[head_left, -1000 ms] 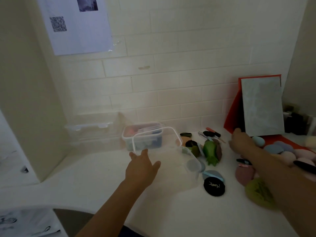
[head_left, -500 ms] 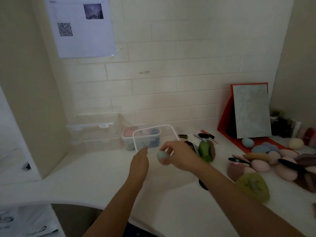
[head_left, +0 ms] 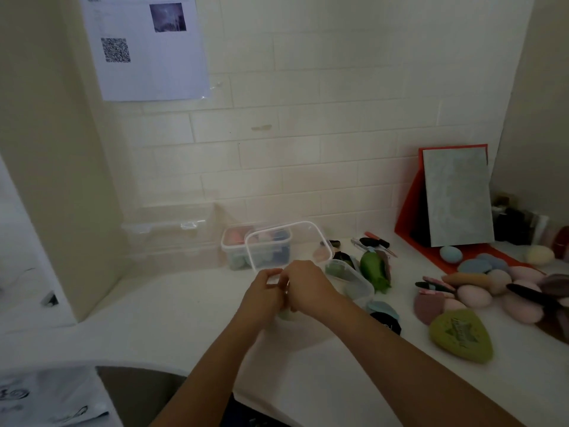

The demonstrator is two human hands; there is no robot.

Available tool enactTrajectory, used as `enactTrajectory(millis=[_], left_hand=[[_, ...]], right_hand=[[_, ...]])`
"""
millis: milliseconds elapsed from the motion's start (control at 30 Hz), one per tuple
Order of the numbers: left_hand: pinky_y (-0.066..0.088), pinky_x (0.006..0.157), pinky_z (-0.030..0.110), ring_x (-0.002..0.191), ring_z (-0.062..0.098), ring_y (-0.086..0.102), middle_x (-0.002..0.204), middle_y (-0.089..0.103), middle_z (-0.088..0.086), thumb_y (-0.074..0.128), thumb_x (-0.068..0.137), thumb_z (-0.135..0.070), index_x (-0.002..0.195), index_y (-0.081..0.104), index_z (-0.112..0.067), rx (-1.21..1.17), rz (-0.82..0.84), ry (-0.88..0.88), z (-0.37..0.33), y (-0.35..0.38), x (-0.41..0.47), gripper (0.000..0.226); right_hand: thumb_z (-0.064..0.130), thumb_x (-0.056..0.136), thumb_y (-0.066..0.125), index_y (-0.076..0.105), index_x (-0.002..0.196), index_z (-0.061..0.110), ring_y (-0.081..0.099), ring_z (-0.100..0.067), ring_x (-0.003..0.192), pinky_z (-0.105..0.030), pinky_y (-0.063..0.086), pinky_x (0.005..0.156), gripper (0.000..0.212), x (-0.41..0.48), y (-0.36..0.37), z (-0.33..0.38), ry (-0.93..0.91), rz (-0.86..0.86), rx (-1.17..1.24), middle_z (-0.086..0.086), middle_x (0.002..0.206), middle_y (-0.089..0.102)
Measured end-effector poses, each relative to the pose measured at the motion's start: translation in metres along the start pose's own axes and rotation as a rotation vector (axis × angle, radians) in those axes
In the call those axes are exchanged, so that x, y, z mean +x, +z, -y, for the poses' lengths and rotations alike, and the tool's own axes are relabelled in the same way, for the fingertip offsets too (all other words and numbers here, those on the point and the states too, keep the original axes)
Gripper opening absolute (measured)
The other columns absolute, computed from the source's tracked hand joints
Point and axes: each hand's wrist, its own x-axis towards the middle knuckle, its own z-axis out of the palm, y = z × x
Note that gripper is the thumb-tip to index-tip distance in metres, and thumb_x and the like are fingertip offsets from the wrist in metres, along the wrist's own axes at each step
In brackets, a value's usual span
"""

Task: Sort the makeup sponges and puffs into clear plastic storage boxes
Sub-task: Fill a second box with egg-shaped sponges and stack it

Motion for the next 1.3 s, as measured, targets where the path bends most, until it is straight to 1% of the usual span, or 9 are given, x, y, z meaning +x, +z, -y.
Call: enactTrajectory(millis=[133, 300, 433, 500, 633, 767, 1000, 1133, 1300], left_hand=[[0.051, 0.079, 0.032, 0.096, 0.024, 0.060, 0.104, 0.063, 0.011, 0.057, 0.075, 0.009, 0.118, 0.053, -0.013, 0.057, 0.059, -0.048, 0.000, -0.006, 0.007, 0.048], [0.048, 0.076, 0.032, 0.090, 0.022, 0.059, 0.097, 0.062, 0.005, 0.051, 0.083, 0.006, 0.116, 0.050, -0.018, 0.052, 0.082, -0.066, -0.001, -0.006, 0.012, 0.041], [0.048, 0.067, 0.030, 0.078, 0.022, 0.058, 0.088, 0.062, 0.006, 0.041, 0.082, 0.015, 0.117, 0.052, -0.011, -0.007, 0.086, -0.071, 0.001, -0.008, 0.013, 0.045], [0.047, 0.064, 0.030, 0.075, 0.021, 0.057, 0.089, 0.062, 0.007, 0.040, 0.082, 0.016, 0.118, 0.051, -0.011, -0.014, 0.088, -0.064, 0.001, -0.008, 0.012, 0.046], [0.048, 0.068, 0.030, 0.076, 0.018, 0.057, 0.088, 0.062, 0.006, 0.040, 0.083, 0.016, 0.118, 0.051, -0.011, 0.005, 0.085, -0.065, -0.001, -0.008, 0.011, 0.046], [0.046, 0.065, 0.023, 0.074, 0.013, 0.057, 0.084, 0.061, 0.001, 0.041, 0.084, 0.016, 0.116, 0.051, -0.012, 0.014, 0.080, -0.066, -0.002, -0.006, 0.011, 0.044], [0.044, 0.062, 0.020, 0.077, 0.010, 0.055, 0.086, 0.060, -0.002, 0.042, 0.086, 0.014, 0.111, 0.049, -0.017, 0.068, 0.077, -0.058, 0.000, -0.005, 0.015, 0.041], [0.047, 0.068, 0.022, 0.088, 0.019, 0.056, 0.089, 0.061, -0.002, 0.043, 0.085, 0.013, 0.112, 0.050, -0.019, 0.087, 0.080, -0.077, 0.000, -0.004, 0.017, 0.042], [0.046, 0.066, 0.021, 0.080, 0.012, 0.056, 0.089, 0.062, -0.001, 0.043, 0.085, 0.013, 0.109, 0.050, -0.020, 0.072, 0.082, -0.069, 0.001, -0.004, 0.018, 0.041]], right_hand=[[0.003, 0.080, 0.067, 0.069, 0.112, 0.010, 0.065, -0.025, 0.099, -0.028, 0.050, 0.090, 0.033, -0.008, -0.014, -0.013, -0.085, 0.122, 0.168, -0.012, 0.106, 0.069], [0.003, 0.084, 0.063, 0.061, 0.114, 0.014, 0.068, -0.023, 0.092, -0.035, 0.054, 0.089, 0.033, -0.024, -0.039, -0.041, -0.102, 0.204, 0.479, -0.009, 0.105, 0.071], [0.018, 0.085, 0.066, 0.065, 0.094, 0.026, 0.065, -0.009, 0.080, -0.018, 0.053, 0.074, 0.012, -0.033, -0.073, -0.092, -0.065, -0.105, 0.360, 0.004, 0.093, 0.070], [0.020, 0.087, 0.064, 0.067, 0.098, 0.022, 0.061, -0.009, 0.086, -0.015, 0.047, 0.068, 0.011, -0.039, -0.089, -0.126, 0.064, -0.287, 0.273, 0.003, 0.100, 0.067], [0.016, 0.091, 0.058, 0.061, 0.119, 0.006, 0.056, -0.026, 0.110, -0.032, 0.044, 0.092, 0.030, -0.044, -0.099, -0.191, 0.329, -0.458, 0.195, -0.012, 0.123, 0.061], [0.014, 0.089, 0.055, 0.047, 0.133, 0.010, 0.054, -0.034, 0.113, -0.036, 0.045, 0.093, 0.045, -0.037, -0.090, -0.237, 0.504, -0.368, 0.192, -0.019, 0.126, 0.055], [0.025, 0.087, 0.056, 0.033, 0.143, 0.023, 0.048, -0.028, 0.120, -0.037, 0.037, 0.103, 0.061, -0.023, -0.085, -0.262, 0.462, -0.108, -0.220, -0.008, 0.137, 0.048], [0.020, 0.086, 0.054, 0.044, 0.137, 0.018, 0.053, -0.030, 0.118, -0.039, 0.043, 0.098, 0.052, -0.021, -0.090, -0.263, 0.485, -0.024, -0.116, -0.011, 0.130, 0.055], [0.032, 0.091, 0.044, 0.055, 0.121, 0.018, 0.052, -0.021, 0.112, -0.033, 0.041, 0.098, 0.035, -0.026, -0.096, -0.260, 0.472, 0.060, -0.314, -0.005, 0.125, 0.055]])
